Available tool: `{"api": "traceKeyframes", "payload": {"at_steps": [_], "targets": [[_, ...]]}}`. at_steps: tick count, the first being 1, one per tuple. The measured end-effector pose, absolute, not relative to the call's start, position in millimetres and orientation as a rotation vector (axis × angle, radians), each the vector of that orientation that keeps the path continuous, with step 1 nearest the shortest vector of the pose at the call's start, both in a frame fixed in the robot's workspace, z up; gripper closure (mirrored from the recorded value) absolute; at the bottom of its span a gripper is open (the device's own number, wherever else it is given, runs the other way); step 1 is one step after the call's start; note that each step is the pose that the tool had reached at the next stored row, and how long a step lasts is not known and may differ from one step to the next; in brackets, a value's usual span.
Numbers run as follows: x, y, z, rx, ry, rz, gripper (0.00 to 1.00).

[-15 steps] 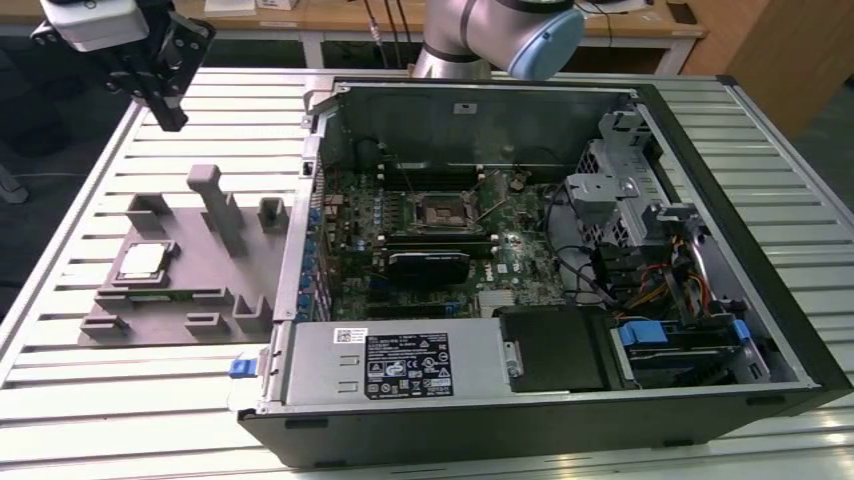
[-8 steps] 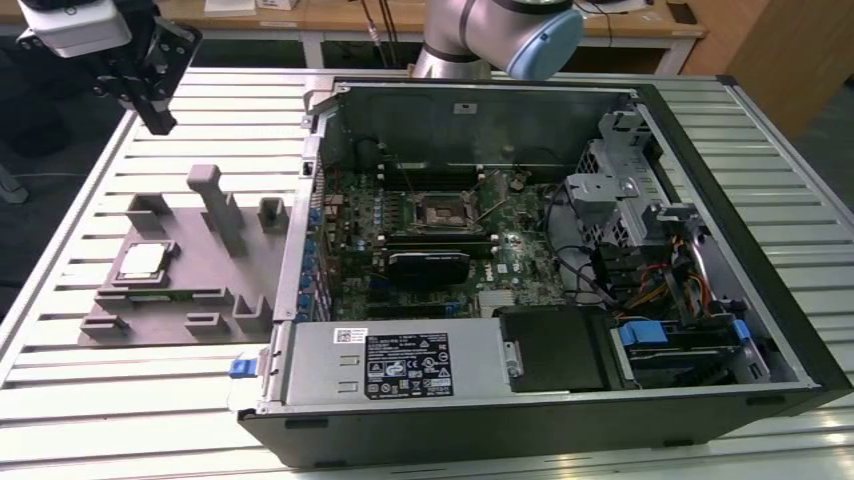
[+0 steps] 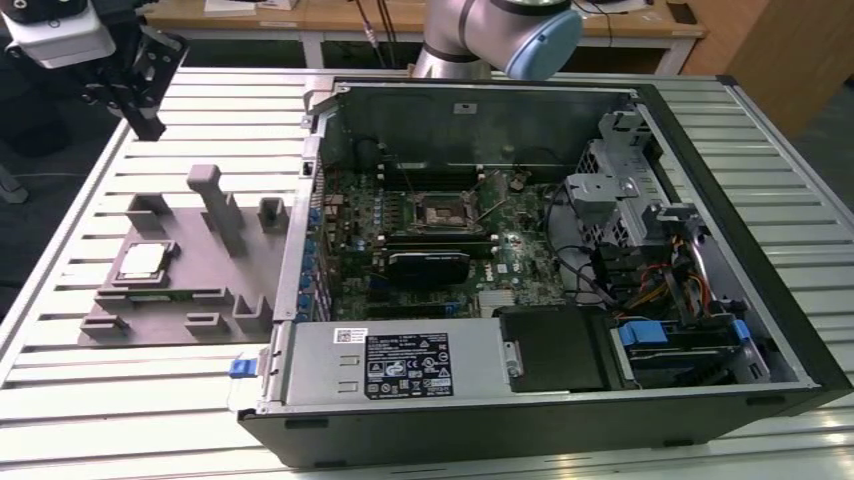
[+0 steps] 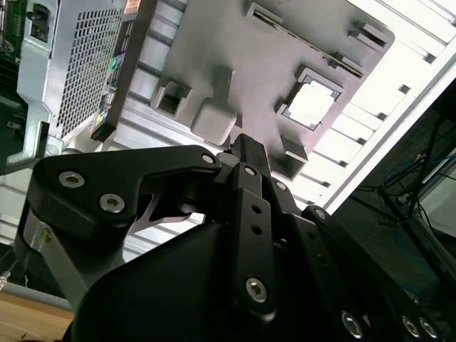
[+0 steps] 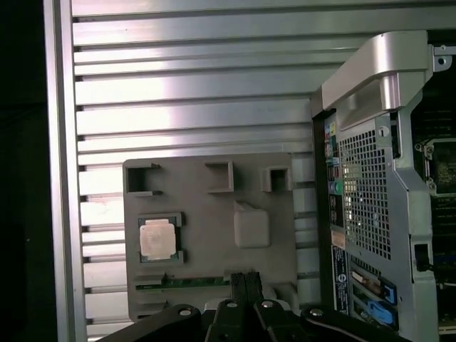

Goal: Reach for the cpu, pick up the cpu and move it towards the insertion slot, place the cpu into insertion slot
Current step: 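Reach for the cpu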

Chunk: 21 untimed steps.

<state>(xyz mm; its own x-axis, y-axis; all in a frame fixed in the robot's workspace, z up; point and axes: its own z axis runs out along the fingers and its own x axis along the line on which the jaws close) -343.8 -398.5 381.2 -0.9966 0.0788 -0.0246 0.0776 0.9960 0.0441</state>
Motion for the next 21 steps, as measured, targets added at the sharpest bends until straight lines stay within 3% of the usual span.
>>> {"api": "traceKeyframes", "payload": {"at_steps": [21], "targets": [[-368.7, -397.0, 359.6, 0.122, 3.112, 0.067, 0.89]]}}
